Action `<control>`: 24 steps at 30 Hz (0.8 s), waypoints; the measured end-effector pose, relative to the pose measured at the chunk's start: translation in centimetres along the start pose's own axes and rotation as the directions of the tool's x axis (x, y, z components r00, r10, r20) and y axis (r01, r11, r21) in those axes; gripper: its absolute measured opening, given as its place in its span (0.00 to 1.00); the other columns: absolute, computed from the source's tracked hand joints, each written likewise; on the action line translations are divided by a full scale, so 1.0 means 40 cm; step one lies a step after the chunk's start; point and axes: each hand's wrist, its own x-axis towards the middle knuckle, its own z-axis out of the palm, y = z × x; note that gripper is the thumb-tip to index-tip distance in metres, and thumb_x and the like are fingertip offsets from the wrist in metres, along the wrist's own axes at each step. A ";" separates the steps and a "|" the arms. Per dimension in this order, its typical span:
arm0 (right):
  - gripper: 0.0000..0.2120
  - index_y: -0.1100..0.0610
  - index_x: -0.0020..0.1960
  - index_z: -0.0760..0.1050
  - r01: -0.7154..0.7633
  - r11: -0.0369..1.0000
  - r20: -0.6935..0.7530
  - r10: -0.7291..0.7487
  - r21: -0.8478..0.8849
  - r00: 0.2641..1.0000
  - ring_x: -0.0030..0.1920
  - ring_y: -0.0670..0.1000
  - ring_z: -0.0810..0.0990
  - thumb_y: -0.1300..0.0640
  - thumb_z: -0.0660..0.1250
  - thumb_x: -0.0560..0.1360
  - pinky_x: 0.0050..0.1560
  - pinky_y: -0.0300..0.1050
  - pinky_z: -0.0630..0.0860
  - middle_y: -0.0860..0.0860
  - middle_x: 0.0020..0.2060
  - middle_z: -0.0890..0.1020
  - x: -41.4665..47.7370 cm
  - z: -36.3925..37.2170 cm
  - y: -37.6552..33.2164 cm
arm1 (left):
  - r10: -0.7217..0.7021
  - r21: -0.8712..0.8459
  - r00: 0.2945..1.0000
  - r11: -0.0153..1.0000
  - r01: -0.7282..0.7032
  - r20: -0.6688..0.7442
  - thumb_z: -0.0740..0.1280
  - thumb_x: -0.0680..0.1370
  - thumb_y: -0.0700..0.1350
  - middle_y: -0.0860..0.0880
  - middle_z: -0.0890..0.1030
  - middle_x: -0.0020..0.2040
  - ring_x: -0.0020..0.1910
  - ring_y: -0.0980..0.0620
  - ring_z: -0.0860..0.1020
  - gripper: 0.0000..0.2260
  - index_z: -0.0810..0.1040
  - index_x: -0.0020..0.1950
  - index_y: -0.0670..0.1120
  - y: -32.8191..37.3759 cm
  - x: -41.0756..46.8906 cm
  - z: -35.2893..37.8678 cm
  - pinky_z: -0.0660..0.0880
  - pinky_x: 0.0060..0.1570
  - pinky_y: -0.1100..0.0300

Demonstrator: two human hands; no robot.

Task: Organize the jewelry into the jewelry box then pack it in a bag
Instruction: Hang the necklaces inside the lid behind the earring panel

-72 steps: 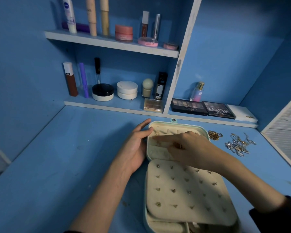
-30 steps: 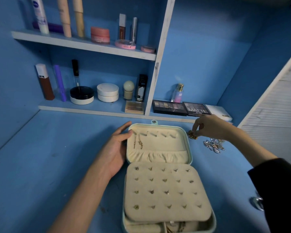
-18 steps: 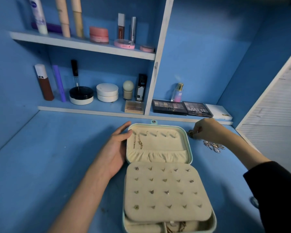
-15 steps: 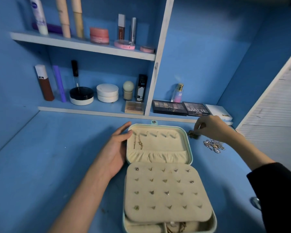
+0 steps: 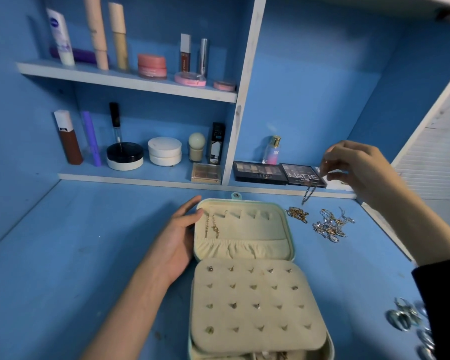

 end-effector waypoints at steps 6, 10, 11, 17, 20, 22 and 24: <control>0.09 0.59 0.38 0.72 -0.012 0.991 0.135 -0.007 0.135 0.991 0.27 0.54 0.73 0.69 0.60 0.74 0.32 0.42 0.74 0.53 0.27 0.73 -0.041 0.037 -0.053 | 0.008 -0.003 1.000 1.000 -0.008 0.009 0.60 0.79 0.36 0.46 0.82 0.46 0.46 0.49 0.80 0.18 0.71 0.68 0.47 0.000 -0.001 0.004 0.74 0.42 0.55; 0.09 0.59 0.41 0.75 0.031 0.999 0.278 -0.036 0.022 0.960 0.25 0.52 0.68 0.70 0.62 0.74 0.27 0.37 0.69 0.54 0.28 0.74 -0.070 0.080 -0.068 | 0.007 -0.023 1.000 1.000 -0.007 0.015 0.60 0.78 0.35 0.47 0.84 0.42 0.44 0.50 0.80 0.19 0.72 0.68 0.46 0.000 -0.001 0.004 0.74 0.40 0.56; 0.08 0.59 0.42 0.75 0.047 0.999 0.322 -0.042 -0.010 0.946 0.26 0.52 0.68 0.70 0.63 0.73 0.28 0.37 0.69 0.55 0.29 0.75 -0.077 0.092 -0.070 | 0.005 -0.032 1.000 0.999 -0.005 0.012 0.60 0.78 0.35 0.47 0.83 0.42 0.44 0.49 0.80 0.19 0.72 0.68 0.46 0.001 0.000 0.002 0.74 0.40 0.56; 0.09 0.61 0.46 0.78 0.142 0.983 0.526 -0.060 -0.117 0.848 0.30 0.52 0.70 0.73 0.63 0.73 0.32 0.38 0.69 0.57 0.35 0.82 -0.113 0.173 -0.070 | 0.015 -0.027 1.000 1.000 -0.015 0.002 0.61 0.77 0.35 0.45 0.82 0.49 0.47 0.48 0.79 0.18 0.73 0.67 0.47 0.000 0.002 -0.004 0.74 0.41 0.56; 0.10 0.59 0.45 0.78 0.153 0.976 0.570 -0.038 -0.155 0.821 0.29 0.50 0.71 0.72 0.64 0.73 0.33 0.40 0.70 0.54 0.35 0.83 -0.118 0.226 -0.059 | 0.017 -0.044 1.000 0.999 -0.017 -0.003 0.61 0.77 0.35 0.44 0.81 0.49 0.48 0.48 0.78 0.19 0.73 0.67 0.46 0.000 0.002 -0.006 0.74 0.43 0.55; 0.09 0.57 0.44 0.78 0.170 0.966 0.577 -0.028 -0.194 0.816 0.29 0.49 0.72 0.70 0.66 0.73 0.34 0.45 0.70 0.53 0.35 0.83 -0.115 0.256 -0.048 | 0.014 -0.059 1.000 0.998 -0.014 -0.002 0.61 0.77 0.35 0.44 0.82 0.47 0.47 0.48 0.78 0.19 0.74 0.67 0.46 0.000 0.002 -0.006 0.74 0.43 0.54; 0.10 0.55 0.44 0.79 0.176 0.958 0.560 -0.020 -0.226 0.828 0.29 0.50 0.72 0.69 0.66 0.72 0.35 0.48 0.69 0.53 0.35 0.84 -0.109 0.279 -0.037 | 0.010 -0.074 1.000 0.997 -0.010 -0.001 0.61 0.77 0.34 0.44 0.82 0.47 0.48 0.47 0.78 0.19 0.74 0.67 0.46 0.000 0.002 -0.005 0.74 0.44 0.54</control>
